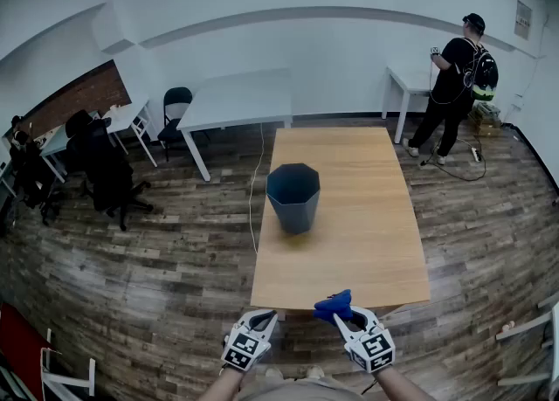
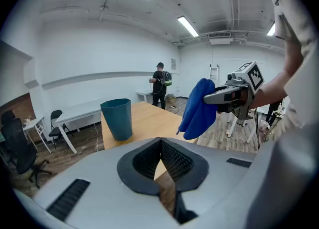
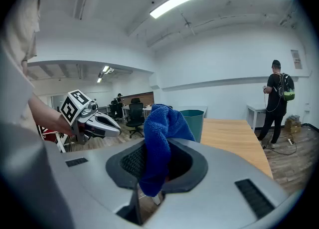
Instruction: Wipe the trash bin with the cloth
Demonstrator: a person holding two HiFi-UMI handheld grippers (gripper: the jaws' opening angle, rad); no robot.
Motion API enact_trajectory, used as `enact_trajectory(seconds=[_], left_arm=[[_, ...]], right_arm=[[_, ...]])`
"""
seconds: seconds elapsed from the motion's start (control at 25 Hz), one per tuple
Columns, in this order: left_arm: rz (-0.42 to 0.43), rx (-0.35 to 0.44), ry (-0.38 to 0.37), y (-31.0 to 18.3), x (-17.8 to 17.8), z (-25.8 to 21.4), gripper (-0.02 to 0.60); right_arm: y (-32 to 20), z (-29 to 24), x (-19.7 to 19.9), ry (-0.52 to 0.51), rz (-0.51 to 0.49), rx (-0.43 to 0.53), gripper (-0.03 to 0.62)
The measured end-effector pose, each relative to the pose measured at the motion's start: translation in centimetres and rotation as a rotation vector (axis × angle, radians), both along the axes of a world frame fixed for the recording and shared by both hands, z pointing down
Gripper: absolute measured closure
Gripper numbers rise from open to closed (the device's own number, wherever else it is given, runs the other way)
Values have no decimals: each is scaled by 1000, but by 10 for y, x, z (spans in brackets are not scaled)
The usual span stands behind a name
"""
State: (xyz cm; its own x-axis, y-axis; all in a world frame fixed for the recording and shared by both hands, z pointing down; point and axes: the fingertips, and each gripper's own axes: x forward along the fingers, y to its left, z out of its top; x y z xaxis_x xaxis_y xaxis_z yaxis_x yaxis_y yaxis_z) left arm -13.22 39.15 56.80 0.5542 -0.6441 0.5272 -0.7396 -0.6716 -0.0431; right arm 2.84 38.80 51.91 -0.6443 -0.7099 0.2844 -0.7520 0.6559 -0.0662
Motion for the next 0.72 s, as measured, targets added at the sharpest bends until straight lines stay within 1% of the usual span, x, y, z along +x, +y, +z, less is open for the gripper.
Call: enact_trajectory(seconds=[0.2,0.72], left_arm=[[3,-1,2,-3,1,-2,568],[11,8,13,-19,12,-1,568]], right_arm=[[-4,2,0,-35,2,-46,514],[-21,9,3,-9,17,-43,514]])
